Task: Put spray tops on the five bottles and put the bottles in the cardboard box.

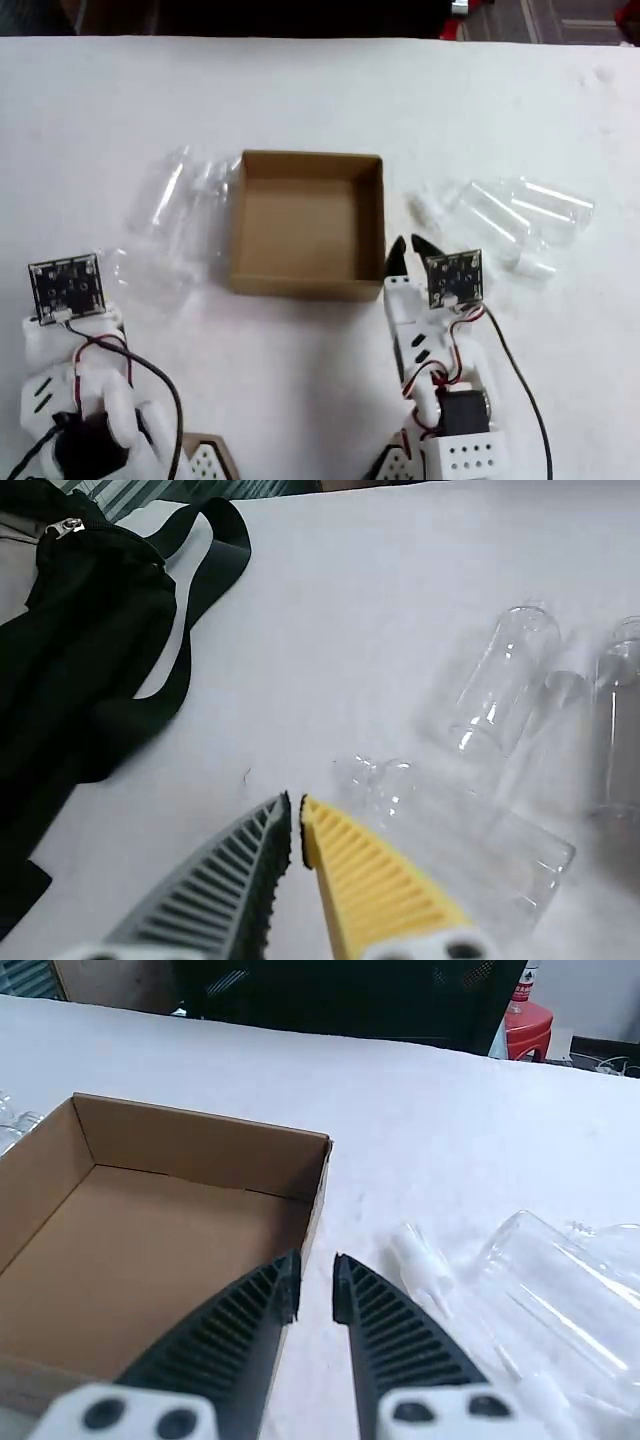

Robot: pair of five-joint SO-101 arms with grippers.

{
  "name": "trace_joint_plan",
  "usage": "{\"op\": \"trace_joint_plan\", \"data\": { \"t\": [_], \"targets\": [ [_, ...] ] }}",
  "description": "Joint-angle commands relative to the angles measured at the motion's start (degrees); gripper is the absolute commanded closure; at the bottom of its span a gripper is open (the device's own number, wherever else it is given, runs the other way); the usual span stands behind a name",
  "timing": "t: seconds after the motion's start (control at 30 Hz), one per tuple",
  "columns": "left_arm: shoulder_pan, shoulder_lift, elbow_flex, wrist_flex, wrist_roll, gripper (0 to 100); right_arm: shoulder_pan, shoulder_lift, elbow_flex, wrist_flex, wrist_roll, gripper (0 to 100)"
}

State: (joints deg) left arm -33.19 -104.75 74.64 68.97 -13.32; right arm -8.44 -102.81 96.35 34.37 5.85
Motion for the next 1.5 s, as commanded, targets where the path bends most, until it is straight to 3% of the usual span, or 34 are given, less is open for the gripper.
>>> {"op": "trace_joint_plan", "data": {
  "t": [0.0, 0.2, 0.37, 0.8, 0.97, 1.27, 1.47],
  "targets": [
    [-0.8, 0.2, -3.0, -1.6, -0.6, 98, 0.7, -0.1, 0.5, 0.2, 0.6, 95.6],
    [-0.8, 0.2, -6.4, -1.5, -0.9, 97, 0.6, -0.1, 0.5, 0.2, 0.6, 95.6],
    [-0.4, 0.2, -13.5, -0.4, -8.9, 97, 0.6, 0.0, 0.5, 0.2, 0.6, 95.6],
    [2.4, 0.6, -31.6, 6.9, -10.3, 97, 0.6, 0.0, 0.5, 0.0, 0.6, 95.6],
    [2.4, 1.6, -38.7, 6.0, -10.5, 97, 0.6, 0.0, 0.5, 0.0, 0.6, 95.6],
    [2.3, 29.0, -53.7, 8.7, -9.8, 97, 0.6, 0.0, 0.5, 0.0, 0.6, 95.6],
    [2.2, 48.0, -63.2, 13.8, -3.7, 97, 0.6, 0.0, 0.5, 0.0, 0.6, 95.6]
  ]
}}
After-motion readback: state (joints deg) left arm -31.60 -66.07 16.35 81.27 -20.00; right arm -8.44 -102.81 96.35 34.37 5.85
